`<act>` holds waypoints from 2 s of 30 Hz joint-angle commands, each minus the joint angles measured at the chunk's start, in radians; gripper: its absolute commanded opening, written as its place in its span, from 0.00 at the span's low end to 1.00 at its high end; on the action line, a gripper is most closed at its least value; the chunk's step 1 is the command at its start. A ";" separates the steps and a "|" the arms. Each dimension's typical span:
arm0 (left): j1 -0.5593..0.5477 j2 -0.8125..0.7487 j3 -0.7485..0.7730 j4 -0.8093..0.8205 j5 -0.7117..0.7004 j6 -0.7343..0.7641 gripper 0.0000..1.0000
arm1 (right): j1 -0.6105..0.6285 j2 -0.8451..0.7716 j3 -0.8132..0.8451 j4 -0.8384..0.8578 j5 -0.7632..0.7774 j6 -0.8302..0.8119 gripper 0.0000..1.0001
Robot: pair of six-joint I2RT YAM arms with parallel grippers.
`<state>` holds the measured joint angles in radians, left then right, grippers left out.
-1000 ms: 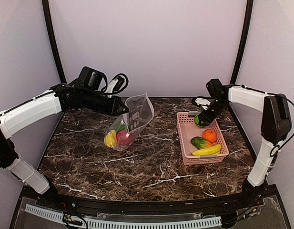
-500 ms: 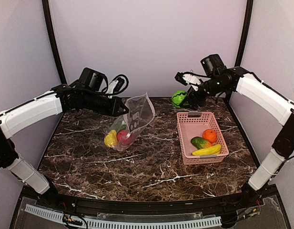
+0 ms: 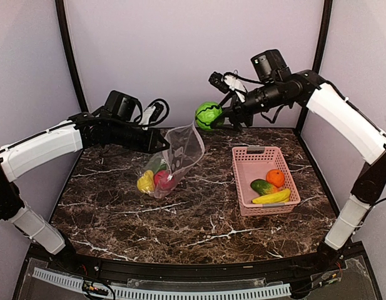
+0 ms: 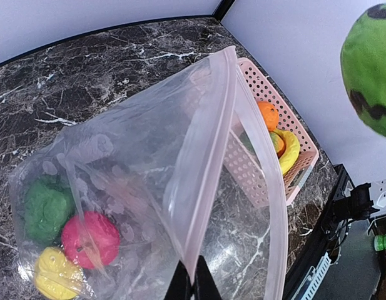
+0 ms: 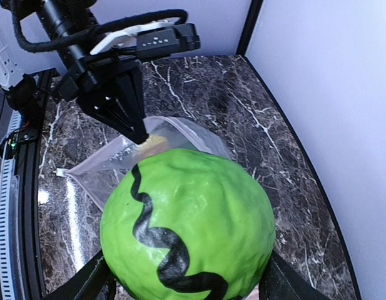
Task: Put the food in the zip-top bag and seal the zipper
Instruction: Place the fake fruit in the zipper food storage bag.
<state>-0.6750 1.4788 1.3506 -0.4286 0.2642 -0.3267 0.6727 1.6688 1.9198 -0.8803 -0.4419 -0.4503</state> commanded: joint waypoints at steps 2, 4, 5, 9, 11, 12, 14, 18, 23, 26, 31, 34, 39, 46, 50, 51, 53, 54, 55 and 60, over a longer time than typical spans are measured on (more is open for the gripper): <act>0.000 -0.031 -0.010 0.025 0.002 -0.008 0.01 | 0.065 0.077 0.059 -0.035 -0.062 0.027 0.62; 0.000 -0.035 -0.009 0.027 -0.001 -0.008 0.01 | 0.083 0.103 0.076 -0.040 -0.064 0.027 0.62; 0.001 -0.037 -0.007 0.027 0.000 -0.009 0.01 | 0.091 0.116 0.083 -0.044 -0.063 0.027 0.62; 0.000 -0.044 -0.002 0.028 0.004 -0.015 0.01 | 0.119 0.158 0.106 -0.046 -0.023 0.048 0.62; 0.001 -0.048 0.000 0.030 0.002 -0.030 0.01 | 0.123 0.182 0.121 -0.046 -0.005 0.066 0.62; 0.001 -0.050 0.002 0.032 0.001 -0.037 0.01 | 0.123 0.198 0.129 -0.048 0.001 0.073 0.62; 0.000 -0.054 0.005 0.038 0.000 -0.054 0.01 | 0.124 0.220 0.144 -0.049 0.012 0.086 0.62; 0.000 -0.059 0.004 0.046 -0.010 -0.056 0.01 | 0.125 0.275 0.183 -0.056 0.064 0.111 0.63; 0.000 -0.063 0.007 0.036 -0.022 -0.053 0.01 | 0.127 0.348 0.245 -0.072 0.107 0.124 0.64; 0.001 -0.065 0.009 0.027 -0.034 -0.049 0.01 | 0.134 0.394 0.326 -0.095 0.126 0.123 0.65; 0.000 -0.073 0.015 0.028 -0.021 -0.046 0.01 | 0.145 0.444 0.423 -0.120 0.138 0.116 0.75; 0.001 -0.081 0.016 0.031 -0.025 -0.051 0.01 | 0.165 0.449 0.442 -0.136 0.159 0.095 0.96; 0.000 -0.098 0.000 0.039 -0.044 -0.052 0.01 | 0.169 0.390 0.429 -0.136 0.194 0.077 0.99; 0.002 -0.123 0.124 -0.064 -0.186 0.019 0.01 | 0.133 0.199 0.314 -0.056 0.407 0.015 0.99; 0.003 -0.143 0.278 -0.222 -0.341 0.129 0.01 | 0.025 0.101 0.212 -0.004 0.472 0.005 0.99; 0.003 -0.141 0.278 -0.234 -0.340 0.130 0.01 | -0.005 0.083 0.173 0.008 0.465 0.009 0.99; 0.004 -0.123 0.220 -0.242 -0.287 0.110 0.01 | -0.051 0.057 0.098 0.014 0.450 0.013 0.99; 0.003 -0.096 0.166 -0.237 -0.207 0.101 0.01 | -0.068 0.044 0.056 0.017 0.447 0.009 0.99; 0.004 -0.080 0.145 -0.238 -0.173 0.082 0.01 | -0.081 0.032 0.014 0.021 0.419 0.003 0.99; 0.002 -0.001 0.228 -0.308 -0.147 0.087 0.01 | -0.102 -0.024 -0.130 0.062 0.413 -0.033 0.99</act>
<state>-0.6720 1.4082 1.5394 -0.6319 0.0837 -0.2516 0.5678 1.6573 1.8763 -0.8528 -0.0223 -0.4530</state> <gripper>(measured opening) 0.009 0.986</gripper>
